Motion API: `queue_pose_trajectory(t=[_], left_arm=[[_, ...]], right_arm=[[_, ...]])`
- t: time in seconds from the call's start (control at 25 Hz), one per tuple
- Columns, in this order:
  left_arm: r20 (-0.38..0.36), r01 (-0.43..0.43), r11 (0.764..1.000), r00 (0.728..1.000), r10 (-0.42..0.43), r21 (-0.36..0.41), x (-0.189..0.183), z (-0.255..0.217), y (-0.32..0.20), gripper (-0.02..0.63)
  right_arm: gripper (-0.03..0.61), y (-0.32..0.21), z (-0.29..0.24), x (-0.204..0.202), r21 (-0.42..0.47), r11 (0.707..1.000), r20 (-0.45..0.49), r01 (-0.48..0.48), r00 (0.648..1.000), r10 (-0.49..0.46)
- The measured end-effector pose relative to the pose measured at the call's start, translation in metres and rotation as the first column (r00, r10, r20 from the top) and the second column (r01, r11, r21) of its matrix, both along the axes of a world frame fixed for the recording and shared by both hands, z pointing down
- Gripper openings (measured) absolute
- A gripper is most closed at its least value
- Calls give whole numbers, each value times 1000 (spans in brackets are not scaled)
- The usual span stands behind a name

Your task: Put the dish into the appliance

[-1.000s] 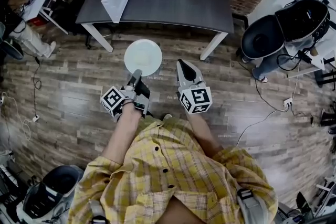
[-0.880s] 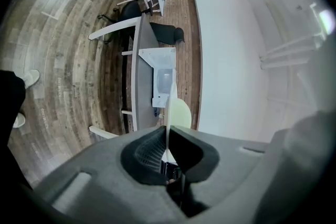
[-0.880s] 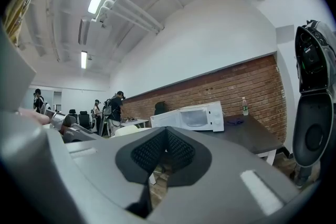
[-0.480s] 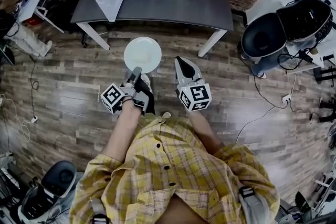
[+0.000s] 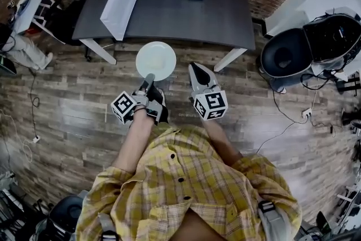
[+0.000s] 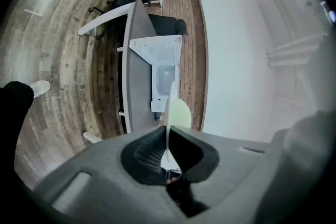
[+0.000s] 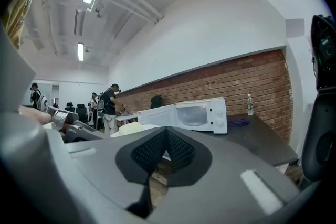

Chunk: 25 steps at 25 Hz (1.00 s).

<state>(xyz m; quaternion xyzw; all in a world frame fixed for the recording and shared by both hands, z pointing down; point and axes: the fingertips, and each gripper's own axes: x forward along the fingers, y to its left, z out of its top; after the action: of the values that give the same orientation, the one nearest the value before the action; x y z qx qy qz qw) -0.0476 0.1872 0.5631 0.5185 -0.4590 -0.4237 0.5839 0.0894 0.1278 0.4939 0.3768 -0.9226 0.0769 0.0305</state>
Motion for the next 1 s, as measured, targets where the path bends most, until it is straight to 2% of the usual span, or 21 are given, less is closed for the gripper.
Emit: queue_pose_trajectory(t=[0.16, 0.4, 0.64, 1.0], left_arm=[[-29, -12, 1000, 999, 13, 19, -15, -11, -45, 11], [-7, -39, 999, 999, 39, -18, -41, -12, -101, 11], [11, -71, 997, 997, 71, -24, -65, -16, -150, 11], [32, -123, 992, 992, 124, -44, -96, -10, -201, 11]], right_arm=[[3, -40, -8, -21, 3, 1000, -5, -11, 1000, 11], [3, -94, -14, -45, -12, 999, -2, -31, 1000, 31], [3, -140, -20, -69, -22, 998, 8, -56, 998, 56], [3, -187, -16, -101, -31, 995, -2, -94, 996, 94]])
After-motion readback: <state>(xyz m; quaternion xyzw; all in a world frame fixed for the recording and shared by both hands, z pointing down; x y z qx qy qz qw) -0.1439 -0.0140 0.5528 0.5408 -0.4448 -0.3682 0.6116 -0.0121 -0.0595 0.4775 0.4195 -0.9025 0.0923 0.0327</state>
